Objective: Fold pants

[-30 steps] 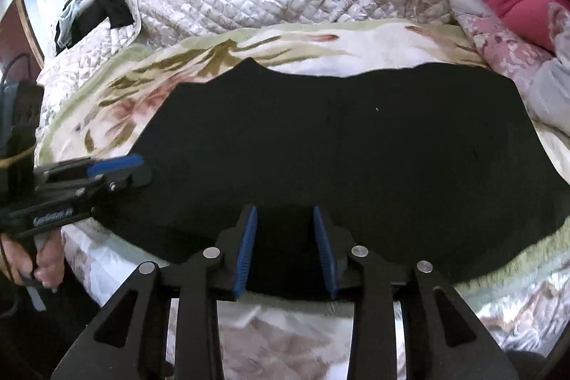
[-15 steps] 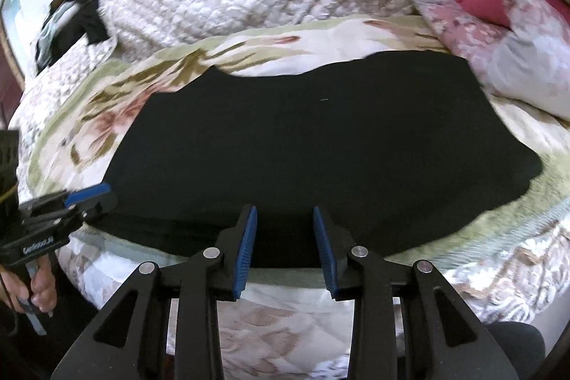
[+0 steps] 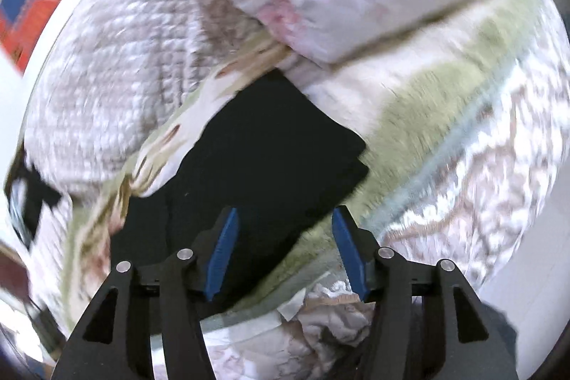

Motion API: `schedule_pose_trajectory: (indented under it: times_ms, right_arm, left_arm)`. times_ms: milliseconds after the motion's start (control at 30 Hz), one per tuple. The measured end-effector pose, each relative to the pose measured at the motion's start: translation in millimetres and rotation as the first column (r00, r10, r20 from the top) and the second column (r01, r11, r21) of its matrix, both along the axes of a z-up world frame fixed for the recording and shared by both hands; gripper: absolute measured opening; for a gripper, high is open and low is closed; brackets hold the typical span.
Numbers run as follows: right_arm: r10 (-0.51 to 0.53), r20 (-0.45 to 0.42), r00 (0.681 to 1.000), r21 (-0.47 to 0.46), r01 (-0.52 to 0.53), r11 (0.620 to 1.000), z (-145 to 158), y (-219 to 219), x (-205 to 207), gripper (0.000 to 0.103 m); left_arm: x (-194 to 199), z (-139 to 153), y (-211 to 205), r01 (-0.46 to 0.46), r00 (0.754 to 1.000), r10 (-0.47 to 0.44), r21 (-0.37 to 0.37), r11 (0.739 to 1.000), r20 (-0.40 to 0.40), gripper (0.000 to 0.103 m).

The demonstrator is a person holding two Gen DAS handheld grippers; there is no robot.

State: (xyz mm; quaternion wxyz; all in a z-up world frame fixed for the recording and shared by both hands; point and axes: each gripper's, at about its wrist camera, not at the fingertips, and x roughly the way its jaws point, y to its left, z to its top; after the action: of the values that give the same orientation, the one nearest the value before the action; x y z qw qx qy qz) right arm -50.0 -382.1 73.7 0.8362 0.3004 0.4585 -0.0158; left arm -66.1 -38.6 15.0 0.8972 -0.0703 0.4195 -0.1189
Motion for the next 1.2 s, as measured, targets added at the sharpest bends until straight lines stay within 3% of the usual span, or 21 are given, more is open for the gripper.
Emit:
schedule_pose_trajectory:
  times_ms: [167, 333, 567, 667, 767, 800, 833, 1067, 1200]
  right_arm:
    - [-0.016, 0.005, 1.0, 0.049, 0.016, 0.999, -8.9, -2.9, 8.7, 0.057]
    - [-0.095, -0.017, 0.995, 0.094, 0.096, 0.991, -16.3, -14.3, 22.8, 0.06]
    - [-0.071, 0.072, 0.995, 0.098, 0.064, 0.993, 2.7, -8.7, 20.0, 0.06]
    - [-0.048, 0.027, 0.998, 0.098, 0.045, 0.994, -7.5, -10.3, 31.9, 0.055]
    - [-0.037, -0.012, 0.999, 0.088, 0.038, 0.995, -14.5, -11.2, 44.7, 0.039]
    - [-0.025, 0.002, 1.0, 0.089, 0.025, 0.996, -10.2, -10.0, 45.8, 0.028]
    - [-0.007, 0.024, 1.0, 0.066, 0.005, 0.998, -1.2, -6.3, 46.5, 0.027]
    - [0.127, 0.133, 0.983, 0.006, -0.129, 0.992, 46.1, 27.9, 55.7, 0.024]
    - [0.24, 0.189, 0.952, -0.02, -0.241, 0.97, 71.0, 66.4, 64.8, 0.024]
  left_arm:
    - [1.1, -0.3, -0.3, 0.001, 1.0, -0.001, -0.001, 1.0, -0.001, 0.034]
    - [1.3, 0.0, 0.2, 0.001, 1.0, -0.001, 0.0, 1.0, -0.001, 0.034]
    - [0.9, 0.2, -0.1, 0.0, 1.0, 0.0, 0.0, 1.0, -0.001, 0.034]
    - [1.2, -0.3, -0.7, -0.002, 1.0, 0.002, -0.001, 1.0, -0.001, 0.034]
    - [1.1, -0.2, -0.5, -0.003, 1.0, 0.003, -0.002, 1.0, -0.003, 0.035]
    - [0.9, -0.1, -0.2, -0.003, 1.0, 0.003, -0.001, 1.0, -0.005, 0.035]
    - [2.3, -0.1, -0.4, -0.001, 1.0, 0.001, 0.002, 1.0, -0.008, 0.035]
    - [7.5, 8.0, 2.2, -0.015, 1.0, 0.015, 0.001, 1.0, -0.026, 0.035]
    - [10.5, 17.8, 8.7, -0.05, 0.999, 0.05, 0.009, 0.999, -0.019, 0.035]
